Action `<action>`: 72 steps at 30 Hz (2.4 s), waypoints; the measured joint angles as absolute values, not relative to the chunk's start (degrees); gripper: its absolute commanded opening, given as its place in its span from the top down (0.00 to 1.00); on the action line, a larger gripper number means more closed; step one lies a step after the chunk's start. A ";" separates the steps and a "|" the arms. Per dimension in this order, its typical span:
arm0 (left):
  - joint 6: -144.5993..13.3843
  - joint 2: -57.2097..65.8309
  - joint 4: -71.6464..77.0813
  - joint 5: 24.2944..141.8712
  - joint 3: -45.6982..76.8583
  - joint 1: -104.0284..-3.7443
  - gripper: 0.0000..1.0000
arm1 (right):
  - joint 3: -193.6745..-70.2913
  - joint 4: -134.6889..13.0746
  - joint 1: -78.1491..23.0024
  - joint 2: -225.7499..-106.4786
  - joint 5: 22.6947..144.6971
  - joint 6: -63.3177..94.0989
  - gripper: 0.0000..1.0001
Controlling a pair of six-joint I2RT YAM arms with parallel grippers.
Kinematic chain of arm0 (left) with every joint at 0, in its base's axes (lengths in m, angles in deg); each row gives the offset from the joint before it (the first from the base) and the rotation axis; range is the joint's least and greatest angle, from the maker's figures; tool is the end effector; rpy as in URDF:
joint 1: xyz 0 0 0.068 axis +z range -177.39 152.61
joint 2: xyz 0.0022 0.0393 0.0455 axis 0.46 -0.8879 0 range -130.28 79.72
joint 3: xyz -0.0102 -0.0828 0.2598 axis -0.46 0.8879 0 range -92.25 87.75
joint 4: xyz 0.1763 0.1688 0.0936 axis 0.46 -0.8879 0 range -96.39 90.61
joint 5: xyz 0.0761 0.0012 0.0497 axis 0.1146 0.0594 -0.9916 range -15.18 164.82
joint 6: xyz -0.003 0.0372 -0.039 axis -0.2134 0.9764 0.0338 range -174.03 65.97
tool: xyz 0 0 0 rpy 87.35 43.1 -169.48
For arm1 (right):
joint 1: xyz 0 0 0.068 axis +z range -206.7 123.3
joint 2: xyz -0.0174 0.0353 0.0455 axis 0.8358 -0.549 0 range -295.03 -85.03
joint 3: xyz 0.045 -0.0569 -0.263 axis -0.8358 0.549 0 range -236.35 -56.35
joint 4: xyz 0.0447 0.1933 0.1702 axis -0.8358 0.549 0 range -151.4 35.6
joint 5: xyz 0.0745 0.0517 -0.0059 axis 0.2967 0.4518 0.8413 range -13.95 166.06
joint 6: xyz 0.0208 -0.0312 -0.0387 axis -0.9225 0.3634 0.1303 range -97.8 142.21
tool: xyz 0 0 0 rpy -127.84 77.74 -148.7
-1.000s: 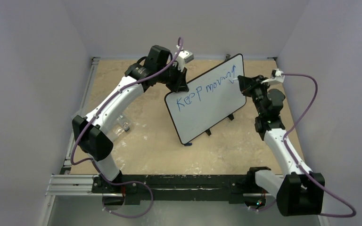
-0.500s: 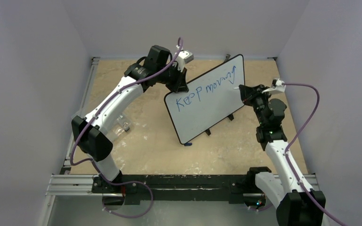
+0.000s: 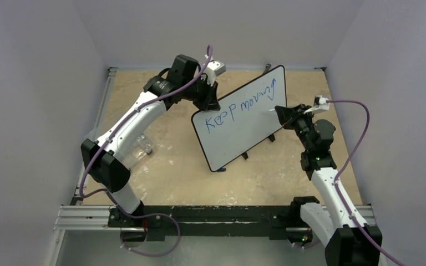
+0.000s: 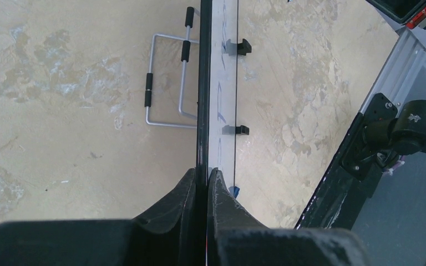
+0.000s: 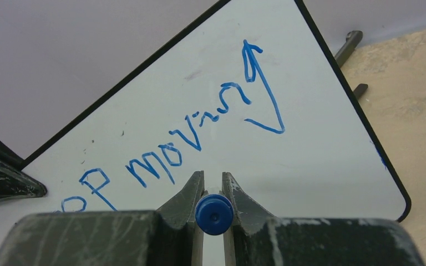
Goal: Write a sentence on the whiteboard
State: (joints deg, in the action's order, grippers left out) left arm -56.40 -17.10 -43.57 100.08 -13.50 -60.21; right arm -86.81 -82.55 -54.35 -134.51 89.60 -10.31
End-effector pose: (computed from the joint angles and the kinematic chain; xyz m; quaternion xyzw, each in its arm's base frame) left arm 0.3048 -0.2148 0.3864 0.3216 0.8281 -0.3139 0.3350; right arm 0.2075 0.0168 0.2951 0.0973 0.6874 0.2923 0.6577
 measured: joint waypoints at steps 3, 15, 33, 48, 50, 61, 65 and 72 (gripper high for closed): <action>-56.40 -16.44 -43.59 99.99 -12.87 -60.21 1.00 | -86.28 -83.51 -54.35 -134.53 92.13 -10.22 1.00; -58.10 -15.37 -43.44 99.90 -11.62 -60.01 1.00 | -83.75 -91.36 -52.27 -139.93 105.68 -9.50 1.00; -63.85 -12.95 -38.04 102.55 -3.95 -56.05 1.00 | -78.50 -99.75 -33.46 -140.71 104.41 -0.89 1.00; -64.81 -13.36 -37.03 105.39 -2.22 -53.19 1.00 | -73.87 -112.69 -21.65 -144.21 97.59 4.93 1.00; -64.95 -13.67 -36.60 106.48 -1.83 -52.45 1.00 | -73.80 -113.76 -19.95 -145.70 96.22 5.50 1.00; -64.97 -14.45 -35.53 108.51 -1.20 -51.13 1.00 | -73.80 -119.12 -13.67 -152.41 90.99 9.32 1.00; -64.97 -14.45 -35.05 108.60 -0.85 -51.03 1.00 | -74.02 -119.71 -13.15 -154.40 90.01 10.26 1.00; -64.99 -14.48 -34.76 108.67 -0.74 -51.03 1.00 | -74.24 -121.00 -13.08 -157.19 87.45 10.87 1.00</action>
State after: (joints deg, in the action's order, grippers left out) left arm -64.99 -14.48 -34.76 108.67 -0.74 -51.03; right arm -74.24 -121.00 -13.08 -157.19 87.45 10.87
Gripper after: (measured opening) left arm 0.052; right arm 0.110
